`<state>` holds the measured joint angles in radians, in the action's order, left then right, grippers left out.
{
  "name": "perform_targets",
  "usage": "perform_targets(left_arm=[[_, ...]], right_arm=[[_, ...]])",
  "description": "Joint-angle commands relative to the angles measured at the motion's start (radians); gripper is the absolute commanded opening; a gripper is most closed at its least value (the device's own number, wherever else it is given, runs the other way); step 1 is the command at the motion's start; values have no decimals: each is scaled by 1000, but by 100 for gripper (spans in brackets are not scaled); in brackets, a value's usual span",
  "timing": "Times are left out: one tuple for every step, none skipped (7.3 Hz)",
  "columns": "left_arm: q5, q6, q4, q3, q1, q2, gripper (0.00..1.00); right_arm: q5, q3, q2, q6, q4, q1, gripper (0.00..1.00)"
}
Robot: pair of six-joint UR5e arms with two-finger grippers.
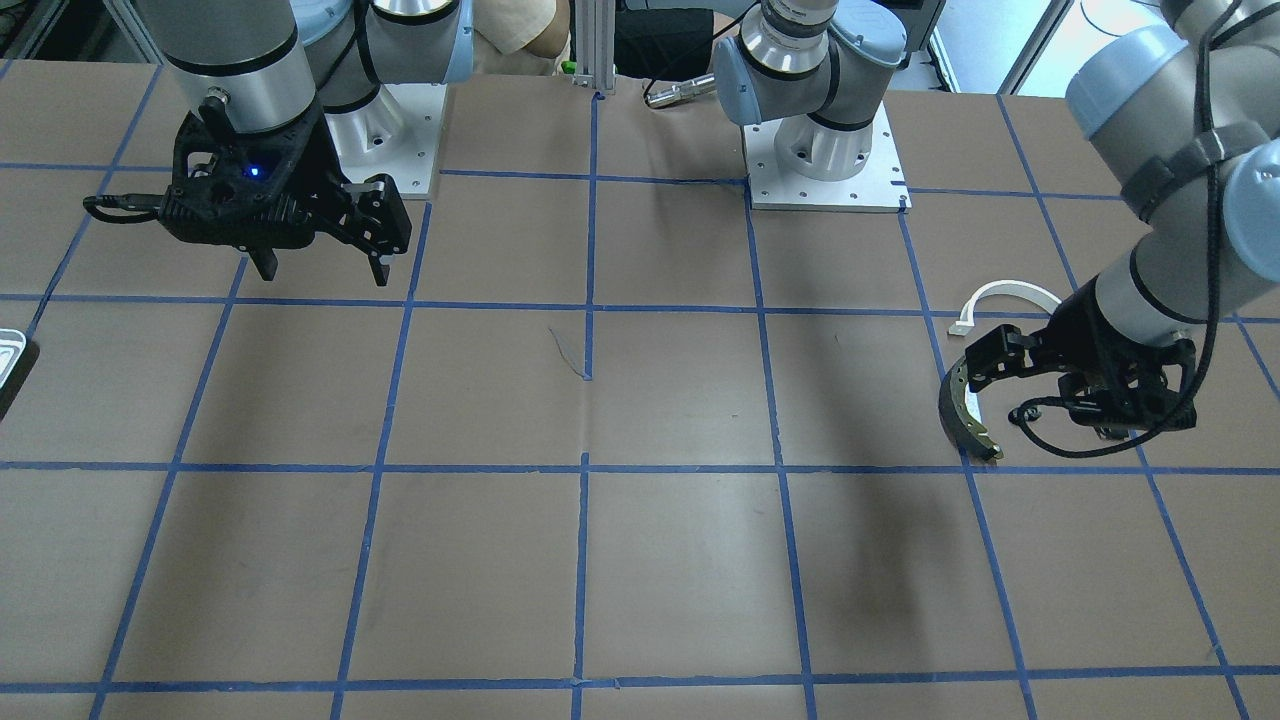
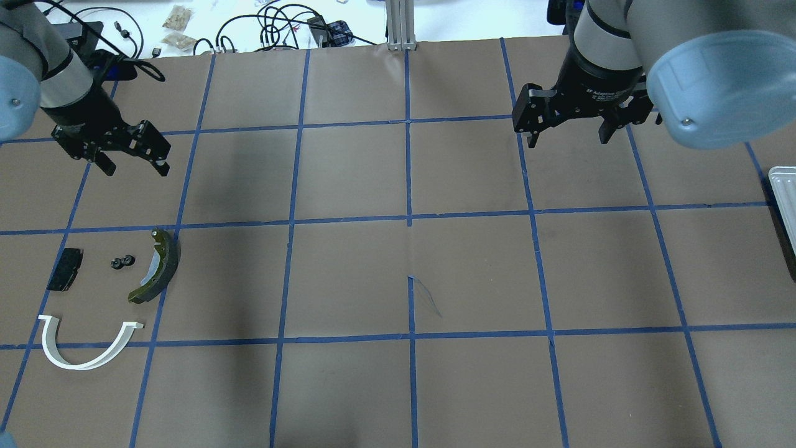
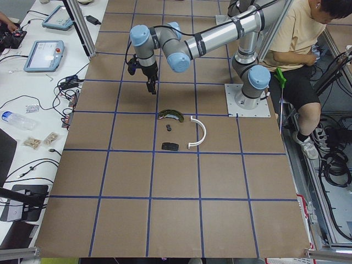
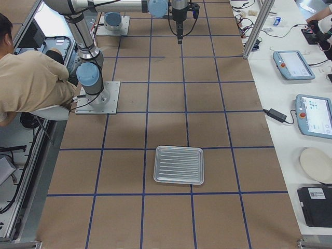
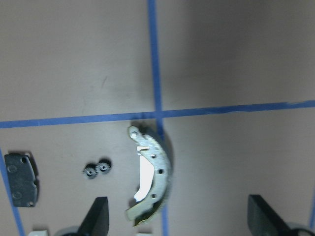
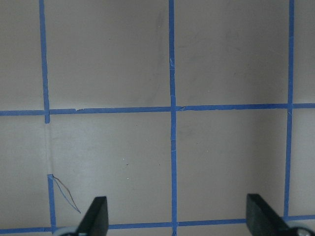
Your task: Place bearing gear from tray to pile
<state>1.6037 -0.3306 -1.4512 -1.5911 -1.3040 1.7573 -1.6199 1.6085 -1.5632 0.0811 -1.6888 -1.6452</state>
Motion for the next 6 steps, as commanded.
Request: perform_targets(left_arm=[[-14,110,-23,20,-130,-42,100],[-8,111,-26,20,-144,-59,100],[-14,177,-26,17,-159,-74,100],[-14,244,-29,14,-206,-102,100],[-13,254,-38,5,-233,-130,100],[-14,254,-63,11,-235,-157,100]], right_arm=[[0,1,0,-3,-2,1,100],[0,-1,0,-3,-6,1,100],[14,-19,2,-3,-24,7,100],[15,-21,2,6,-26,8,100],[14,-22,2,6,-23,16,100],[17,-24,2,-3,-15,31,100]])
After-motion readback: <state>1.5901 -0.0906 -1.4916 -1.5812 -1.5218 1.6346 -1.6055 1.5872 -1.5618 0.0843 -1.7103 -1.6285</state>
